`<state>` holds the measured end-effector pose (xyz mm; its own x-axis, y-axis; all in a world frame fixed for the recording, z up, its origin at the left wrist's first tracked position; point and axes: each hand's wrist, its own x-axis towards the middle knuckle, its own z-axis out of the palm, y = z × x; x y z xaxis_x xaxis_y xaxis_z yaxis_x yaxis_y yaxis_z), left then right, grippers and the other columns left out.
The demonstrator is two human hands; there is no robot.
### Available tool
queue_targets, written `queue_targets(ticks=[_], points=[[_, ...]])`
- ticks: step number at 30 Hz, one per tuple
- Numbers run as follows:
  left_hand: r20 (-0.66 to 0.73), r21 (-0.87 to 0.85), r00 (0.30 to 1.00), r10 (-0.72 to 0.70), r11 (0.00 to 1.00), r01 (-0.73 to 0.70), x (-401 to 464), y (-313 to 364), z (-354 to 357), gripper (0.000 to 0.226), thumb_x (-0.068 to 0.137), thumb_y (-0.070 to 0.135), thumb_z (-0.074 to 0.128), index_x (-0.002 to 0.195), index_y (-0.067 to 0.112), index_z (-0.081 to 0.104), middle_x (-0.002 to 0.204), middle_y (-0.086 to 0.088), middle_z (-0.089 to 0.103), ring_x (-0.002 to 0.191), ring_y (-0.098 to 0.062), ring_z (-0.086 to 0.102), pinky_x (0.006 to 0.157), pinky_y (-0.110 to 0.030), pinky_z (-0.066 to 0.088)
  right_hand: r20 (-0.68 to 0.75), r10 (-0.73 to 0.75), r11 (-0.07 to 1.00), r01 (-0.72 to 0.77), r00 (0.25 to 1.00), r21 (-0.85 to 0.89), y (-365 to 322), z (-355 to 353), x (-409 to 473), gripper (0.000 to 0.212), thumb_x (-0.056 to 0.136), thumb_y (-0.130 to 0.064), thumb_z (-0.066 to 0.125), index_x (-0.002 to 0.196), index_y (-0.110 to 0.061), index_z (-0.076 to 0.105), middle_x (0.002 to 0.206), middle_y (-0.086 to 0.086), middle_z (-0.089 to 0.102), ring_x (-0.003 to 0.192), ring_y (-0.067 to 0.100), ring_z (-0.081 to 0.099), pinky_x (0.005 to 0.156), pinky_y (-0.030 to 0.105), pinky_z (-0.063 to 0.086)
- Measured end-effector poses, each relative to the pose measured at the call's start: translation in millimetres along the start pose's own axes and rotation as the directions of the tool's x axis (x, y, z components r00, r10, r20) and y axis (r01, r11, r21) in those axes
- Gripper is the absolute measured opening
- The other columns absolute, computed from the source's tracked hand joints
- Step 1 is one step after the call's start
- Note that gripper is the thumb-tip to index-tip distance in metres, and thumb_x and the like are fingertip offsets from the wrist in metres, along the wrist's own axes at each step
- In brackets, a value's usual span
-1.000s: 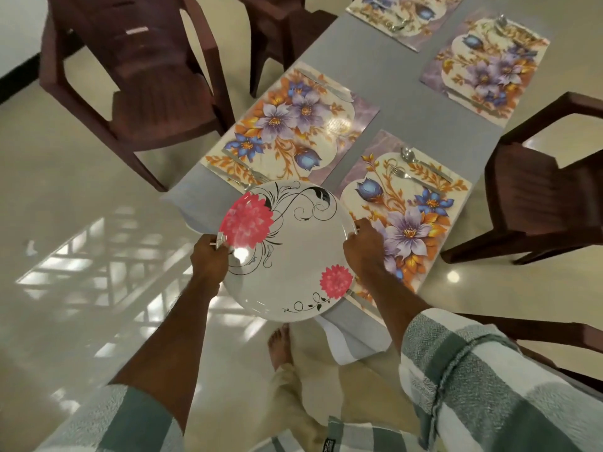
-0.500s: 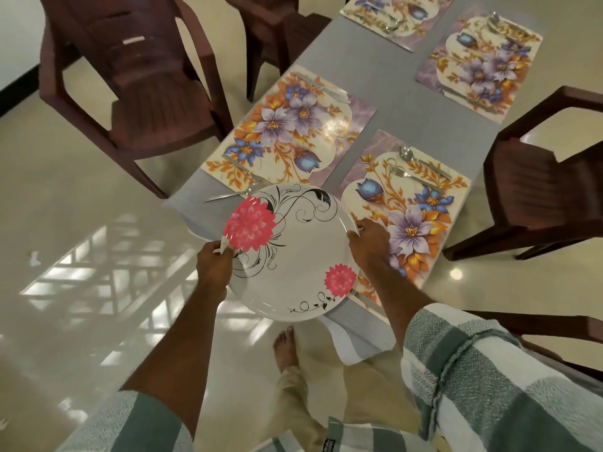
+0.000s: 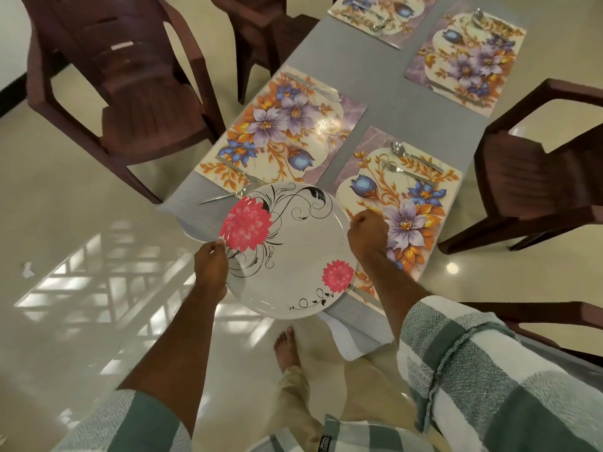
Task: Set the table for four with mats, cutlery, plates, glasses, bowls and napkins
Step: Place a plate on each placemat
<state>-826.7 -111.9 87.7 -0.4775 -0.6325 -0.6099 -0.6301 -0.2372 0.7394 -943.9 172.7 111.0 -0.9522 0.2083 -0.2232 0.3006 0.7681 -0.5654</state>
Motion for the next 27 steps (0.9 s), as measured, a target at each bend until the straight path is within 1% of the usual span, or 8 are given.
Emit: queue_targets(ticks=[3, 4, 7, 11, 18, 22, 24, 27], points=[[0.014, 0.001, 1.0, -0.003, 1.0, 0.003, 0, 1, -2, 0.028, 0.084, 0.04, 0.055, 0.089, 0.017, 0.07, 0.098, -0.009, 0.071, 0.101, -0.034, 0.068, 0.089, -0.055, 0.056, 0.06, 0.045, 0.998, -0.043, 0.997, -0.041, -1, 2, 0, 0.049, 0.085, -0.03, 0.077, 0.12, -0.001, 0.059, 0.121, 0.016, 0.064, 0.115, 0.034, 0.059, 0.094, 0.04, 0.048], [0.018, 0.011, 1.0, -0.008, 1.0, 0.008, -1, 1, -2, 0.028, 0.084, 0.041, 0.055, 0.088, 0.017, 0.07, 0.098, -0.009, 0.071, 0.098, -0.034, 0.068, 0.086, -0.054, 0.056, 0.084, 0.06, 0.996, -0.054, 0.995, -0.072, 0, 1, 0, 0.052, 0.085, -0.031, 0.077, 0.123, -0.001, 0.057, 0.125, 0.016, 0.062, 0.118, 0.034, 0.057, 0.097, 0.04, 0.047], [0.025, 0.022, 1.0, -0.017, 1.0, 0.017, -4, 5, -2, 0.025, 0.088, 0.037, 0.054, 0.084, 0.017, 0.069, 0.093, -0.008, 0.071, 0.09, -0.031, 0.067, 0.079, -0.05, 0.056, 0.132, 0.056, 0.992, -0.04, 0.99, -0.122, 6, 3, 3, 0.042, 0.09, -0.025, 0.071, 0.123, -0.002, 0.063, 0.127, 0.015, 0.064, 0.12, 0.032, 0.058, 0.099, 0.038, 0.047], [0.005, 0.059, 1.0, 0.004, 0.998, -0.004, 0, 4, -1, 0.031, 0.083, 0.038, 0.053, 0.093, 0.016, 0.072, 0.099, -0.007, 0.073, 0.096, -0.031, 0.069, 0.09, -0.054, 0.057, 0.112, 0.095, 0.995, -0.09, 0.989, -0.046, 9, -1, 10, 0.034, 0.09, -0.022, 0.068, 0.12, -0.005, 0.066, 0.125, 0.014, 0.066, 0.118, 0.035, 0.06, 0.097, 0.038, 0.049], [-0.03, 0.164, 0.999, 0.024, 0.986, -0.019, -9, 6, 2, 0.027, 0.084, 0.018, 0.062, 0.11, 0.014, 0.071, 0.106, -0.012, 0.07, 0.098, -0.036, 0.065, 0.091, -0.054, 0.056, 0.0, 0.248, 0.913, -0.234, 0.969, 0.334, 29, -24, 14, 0.02, 0.094, -0.012, 0.062, 0.111, -0.001, 0.067, 0.112, 0.016, 0.069, 0.105, 0.032, 0.063, 0.079, 0.026, 0.043], [0.018, 0.105, 0.999, -0.037, 0.994, 0.035, -9, 1, 1, 0.023, 0.075, 0.02, 0.075, 0.097, 0.019, 0.067, 0.101, -0.009, 0.069, 0.096, -0.037, 0.066, 0.087, -0.062, 0.056, -0.05, 0.342, 0.86, -0.292, 0.938, 0.419, 65, -52, 13, 0.02, 0.096, -0.017, 0.061, 0.113, -0.007, 0.068, 0.108, 0.008, 0.066, 0.1, 0.028, 0.062, 0.087, 0.034, 0.051], [0.05, 0.007, 0.993, -0.105, 0.994, 0.105, -12, -4, 3, 0.028, 0.08, 0.026, 0.081, 0.101, 0.016, 0.066, 0.108, -0.014, 0.069, 0.099, -0.038, 0.066, 0.088, -0.063, 0.054, -0.071, 0.399, 0.825, -0.324, 0.914, 0.463, 88, -64, 15, 0.009, 0.094, -0.018, 0.064, 0.101, -0.015, 0.068, 0.107, 0.008, 0.069, 0.099, 0.03, 0.065, 0.091, 0.045, 0.056], [0.069, -0.082, 0.992, -0.102, 0.991, 0.108, -25, -4, 9, 0.036, 0.086, 0.032, 0.08, 0.106, 0.008, 0.063, 0.105, -0.017, 0.069, 0.09, -0.033, 0.065, 0.089, -0.046, 0.054, -0.087, 0.482, 0.76, -0.367, 0.872, 0.537, 111, -83, 16, 0.005, 0.094, -0.017, 0.065, 0.098, -0.019, 0.063, 0.104, 0.01, 0.07, 0.098, 0.032, 0.068, 0.089, 0.052, 0.058]])
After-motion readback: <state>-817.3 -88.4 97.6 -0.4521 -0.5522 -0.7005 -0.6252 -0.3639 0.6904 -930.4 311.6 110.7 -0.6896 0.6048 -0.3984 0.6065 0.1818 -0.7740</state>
